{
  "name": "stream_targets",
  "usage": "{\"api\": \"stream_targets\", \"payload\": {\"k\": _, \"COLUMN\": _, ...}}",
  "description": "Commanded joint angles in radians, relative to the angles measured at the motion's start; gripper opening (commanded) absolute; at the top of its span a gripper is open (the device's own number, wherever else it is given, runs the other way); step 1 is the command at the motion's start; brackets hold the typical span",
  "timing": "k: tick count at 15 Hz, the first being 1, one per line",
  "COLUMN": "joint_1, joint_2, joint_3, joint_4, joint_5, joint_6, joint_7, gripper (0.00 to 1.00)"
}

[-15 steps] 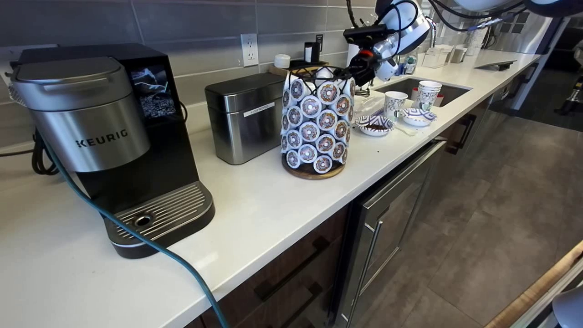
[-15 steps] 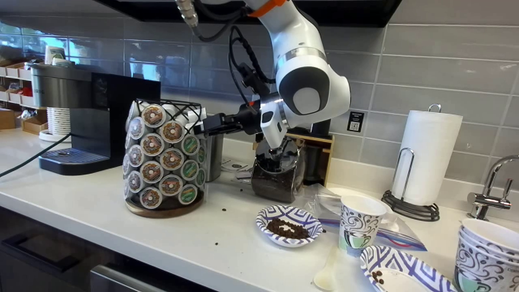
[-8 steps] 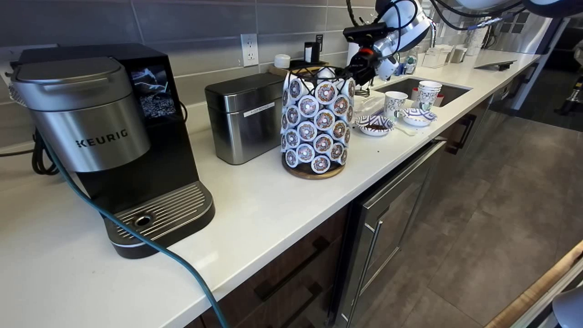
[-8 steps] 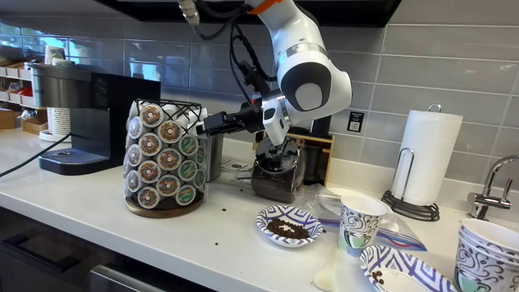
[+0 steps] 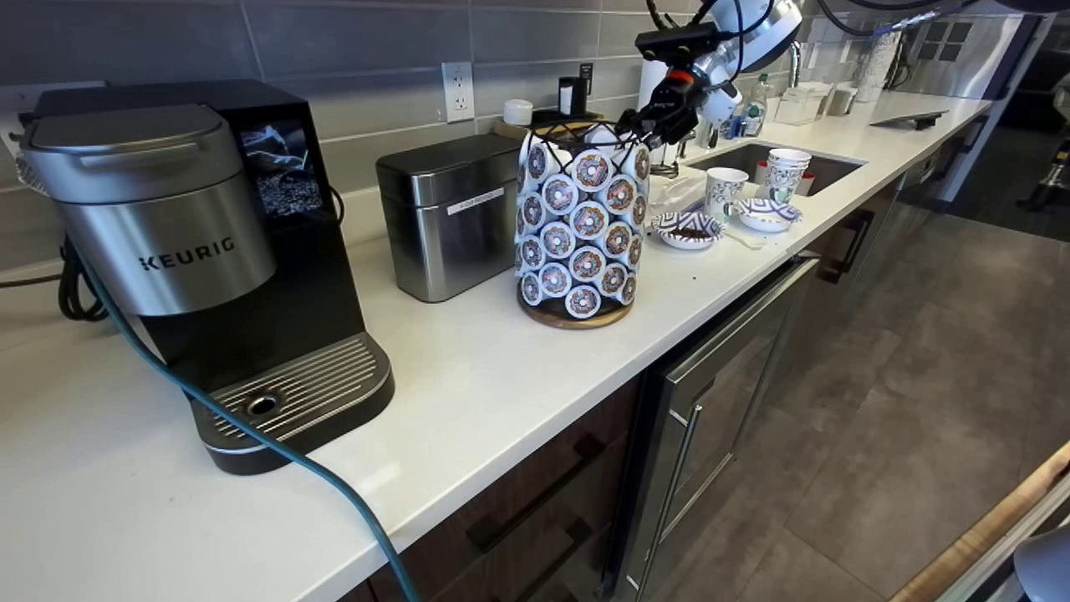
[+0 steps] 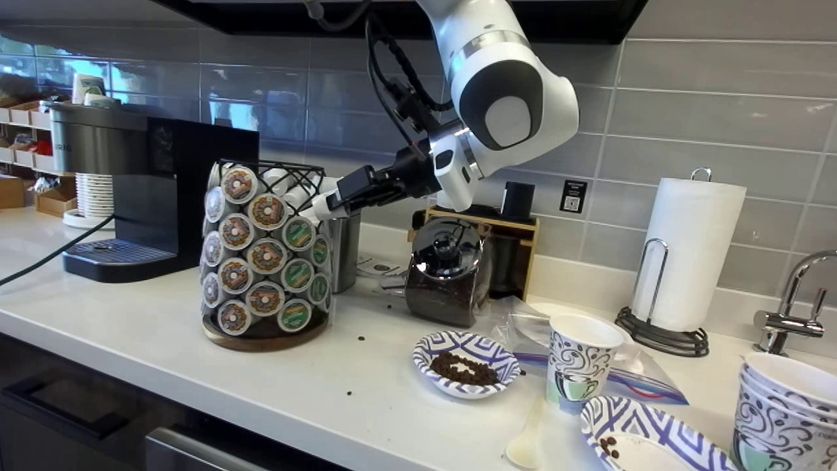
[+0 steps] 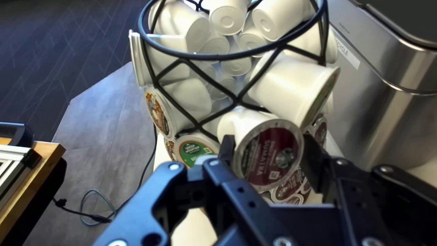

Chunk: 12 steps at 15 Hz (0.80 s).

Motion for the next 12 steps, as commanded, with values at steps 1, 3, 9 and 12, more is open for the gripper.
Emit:
{"api": "stream_targets", "payload": {"k": 1, "joint_1": 0.007, "joint_2": -0.051, "joint_3": -0.001, "joint_4": -0.070, "joint_5": 0.002, "joint_6": 0.034, "joint_7": 0.029, "gripper": 0.26}}
{"api": "stream_targets", "payload": {"k": 3, "joint_1": 0.008, "joint_2": -0.053, "joint_3": -0.001, "joint_4": -0.082, "joint_5": -0.001, "joint_6": 0.035, "joint_7": 0.034, "gripper": 0.26}}
{"api": "stream_targets", "payload": {"k": 9, "joint_1": 0.024, "joint_2": -0.116, "joint_3": -0.011, "joint_4": -0.160, "joint_5": -0.021, "joint_6": 0.076, "joint_7": 0.011, "gripper": 0.26}}
{"api": "stream_targets", "payload": {"k": 12, "joint_1": 0.036, "joint_2": -0.159, "joint_3": -0.012, "joint_4": -0.214, "joint_5": -0.038, "joint_6": 0.126, "joint_7": 0.008, "gripper": 0.26}}
